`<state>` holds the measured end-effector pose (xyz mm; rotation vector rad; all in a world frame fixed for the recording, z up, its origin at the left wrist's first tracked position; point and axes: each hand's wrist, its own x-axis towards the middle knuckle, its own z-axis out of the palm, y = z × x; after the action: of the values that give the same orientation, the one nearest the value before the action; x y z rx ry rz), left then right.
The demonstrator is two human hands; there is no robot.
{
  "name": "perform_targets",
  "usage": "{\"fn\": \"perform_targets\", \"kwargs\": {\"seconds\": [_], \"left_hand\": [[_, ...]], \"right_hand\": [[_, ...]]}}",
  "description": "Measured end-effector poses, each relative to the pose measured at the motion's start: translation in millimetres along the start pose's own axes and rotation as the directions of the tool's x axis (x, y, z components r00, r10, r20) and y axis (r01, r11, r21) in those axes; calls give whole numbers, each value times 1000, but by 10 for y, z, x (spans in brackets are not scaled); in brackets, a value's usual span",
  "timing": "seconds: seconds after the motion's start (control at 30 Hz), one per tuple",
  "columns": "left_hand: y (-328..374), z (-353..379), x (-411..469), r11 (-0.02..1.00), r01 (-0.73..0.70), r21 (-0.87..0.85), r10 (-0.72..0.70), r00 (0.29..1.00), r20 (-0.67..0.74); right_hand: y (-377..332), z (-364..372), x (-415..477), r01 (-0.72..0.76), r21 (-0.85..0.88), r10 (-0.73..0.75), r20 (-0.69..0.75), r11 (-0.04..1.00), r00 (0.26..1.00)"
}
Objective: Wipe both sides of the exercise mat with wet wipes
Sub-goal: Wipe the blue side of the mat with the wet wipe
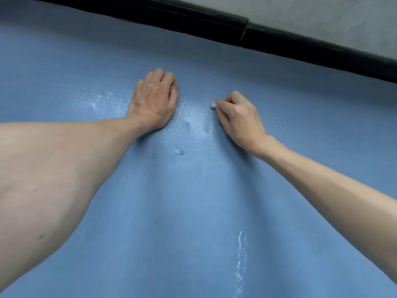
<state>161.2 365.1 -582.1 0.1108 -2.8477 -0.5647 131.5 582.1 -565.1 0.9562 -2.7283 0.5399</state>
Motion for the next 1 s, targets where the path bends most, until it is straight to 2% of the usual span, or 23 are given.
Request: {"fn": "perform_targets", "kwargs": {"seconds": [0.1, 0.17, 0.27, 0.37, 0.43, 0.5, 0.57, 0.63, 0.67, 0.7, 0.73, 0.8, 0.87, 0.9, 1.0], "left_hand": [[20, -17, -11, 1000, 0, 8, 0, 1000, 2], [28, -21, -20, 1000, 0, 12, 0, 1000, 2], [45, -25, -44, 1000, -6, 22, 6, 1000, 10], [83, -55, -76, 1000, 21, 22, -21, 999, 35], [129, -100, -128, 998, 55, 25, -56, 997, 48], [189, -136, -235, 998, 51, 36, -53, 998, 43], [255, -155, -381, 999, 38, 12, -39, 999, 36], [319, -149, -513, 999, 15, -29, -15, 1000, 19], [348, -137, -567, 999, -11, -46, 11, 1000, 8], [370, -118, -615, 997, -43, -61, 43, 999, 0], [374, -95, -660, 995, -69, -74, 70, 998, -1], [365, -35, -742, 990, -90, -105, 92, 996, 10], [347, 18, -803, 987, -84, -133, 86, 996, 6], [341, 28, -804, 987, -77, -143, 78, 997, 1], [324, 19, -775, 984, -75, -161, 77, 997, 2]], "right_hand": [[-245, -60, -406, 37, 16, -38, 23, 999, 999], [-449, -153, -869, 106, 67, -113, 103, 992, 988], [-835, -335, -1669, 133, 172, -172, 236, 976, 956], [-1146, -569, -2303, 145, 273, -253, 417, 951, 873], [-1306, -701, -2619, 159, 356, -338, 526, 921, 780], [-1402, -756, -2831, 178, 357, -371, 598, 917, 710], [-1385, -768, -2890, 250, 282, -375, 621, 926, 688], [-1358, -771, -2748, 264, 397, -469, 620, 879, 629], [-1313, -745, -2635, 339, 435, -548, 586, 834, 597], [-1245, -693, -2528, 375, 455, -583, 519, 808, 625], [-1167, -661, -2376, 347, 453, -551, 470, 821, 690], [-971, -576, -1922, 389, 288, -477, 375, 875, 795], [-723, -522, -1449, 237, 175, -280, 292, 956, 914], [-547, -481, -1227, 169, 105, -190, 243, 980, 951], [-182, -442, -696, 14, -60, -6, 131, 998, 991]]}}
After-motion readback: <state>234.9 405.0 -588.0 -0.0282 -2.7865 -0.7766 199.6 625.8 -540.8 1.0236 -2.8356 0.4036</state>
